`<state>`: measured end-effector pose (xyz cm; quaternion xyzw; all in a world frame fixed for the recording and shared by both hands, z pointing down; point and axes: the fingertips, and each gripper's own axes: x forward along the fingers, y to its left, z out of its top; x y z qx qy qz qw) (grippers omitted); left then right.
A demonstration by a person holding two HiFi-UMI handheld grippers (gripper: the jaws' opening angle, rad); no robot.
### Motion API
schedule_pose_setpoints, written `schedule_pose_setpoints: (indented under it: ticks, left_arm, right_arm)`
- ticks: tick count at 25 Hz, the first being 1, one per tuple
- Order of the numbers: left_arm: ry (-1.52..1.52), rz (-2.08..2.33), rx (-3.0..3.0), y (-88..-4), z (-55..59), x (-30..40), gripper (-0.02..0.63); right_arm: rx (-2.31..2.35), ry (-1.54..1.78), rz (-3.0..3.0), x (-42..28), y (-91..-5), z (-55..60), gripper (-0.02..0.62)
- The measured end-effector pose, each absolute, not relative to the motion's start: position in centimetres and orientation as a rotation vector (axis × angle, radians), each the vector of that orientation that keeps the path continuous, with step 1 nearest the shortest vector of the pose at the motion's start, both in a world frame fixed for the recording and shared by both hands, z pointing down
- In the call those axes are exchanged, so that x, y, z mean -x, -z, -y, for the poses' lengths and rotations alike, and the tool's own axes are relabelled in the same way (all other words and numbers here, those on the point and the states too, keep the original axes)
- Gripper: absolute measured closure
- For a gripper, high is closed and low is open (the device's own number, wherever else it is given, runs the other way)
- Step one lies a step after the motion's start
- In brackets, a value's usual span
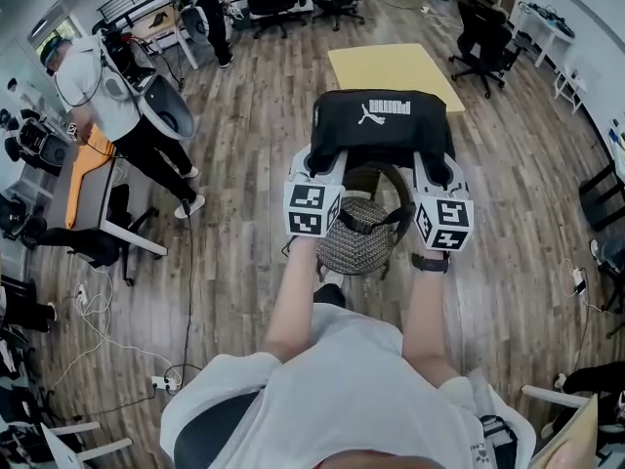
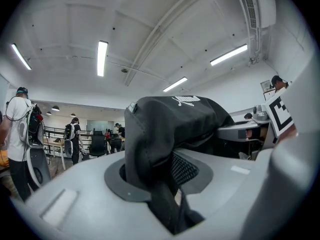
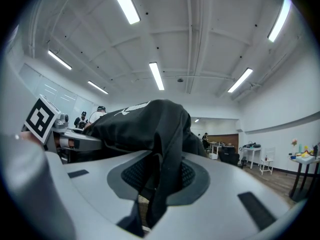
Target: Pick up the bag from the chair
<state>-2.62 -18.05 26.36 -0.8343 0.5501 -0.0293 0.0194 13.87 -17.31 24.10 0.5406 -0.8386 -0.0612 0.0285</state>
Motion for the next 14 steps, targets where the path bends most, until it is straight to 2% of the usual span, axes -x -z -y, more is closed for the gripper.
schedule_pose_setpoints:
  ticks: [14]
  left_arm:
    - [0.122, -1.716, 2.598, -27.8, 20.1, 3.5, 0.482]
  right_arm:
    - [-1.657, 0.146, 2.591, -13.0, -25.6, 19.6, 0.503]
